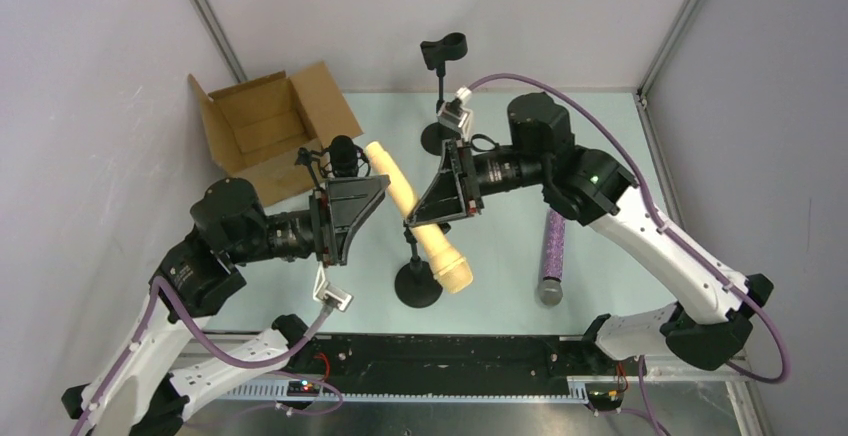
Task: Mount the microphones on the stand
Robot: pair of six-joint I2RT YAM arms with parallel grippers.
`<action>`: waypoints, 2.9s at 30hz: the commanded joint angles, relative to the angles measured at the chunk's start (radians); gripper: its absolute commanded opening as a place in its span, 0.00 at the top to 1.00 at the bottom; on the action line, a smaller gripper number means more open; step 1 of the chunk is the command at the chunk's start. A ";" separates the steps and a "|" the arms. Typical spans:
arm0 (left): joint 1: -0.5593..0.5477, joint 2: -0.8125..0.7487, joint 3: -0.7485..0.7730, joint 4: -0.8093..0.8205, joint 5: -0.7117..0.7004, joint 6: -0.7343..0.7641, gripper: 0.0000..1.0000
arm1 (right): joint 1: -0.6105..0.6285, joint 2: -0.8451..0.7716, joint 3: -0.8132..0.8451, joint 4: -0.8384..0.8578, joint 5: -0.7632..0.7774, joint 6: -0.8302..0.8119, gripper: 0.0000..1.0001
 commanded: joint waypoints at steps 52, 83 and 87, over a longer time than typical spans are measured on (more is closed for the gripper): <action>-0.011 0.045 0.170 0.300 -0.341 -1.597 1.00 | -0.354 -0.217 -0.081 0.416 0.141 -0.259 0.01; -0.010 0.181 0.215 0.372 0.010 -2.041 1.00 | 0.006 0.041 0.184 0.874 0.014 -0.572 0.06; -0.010 0.187 0.219 0.374 0.009 -2.033 1.00 | 0.007 0.083 0.233 0.845 -0.043 -0.533 0.12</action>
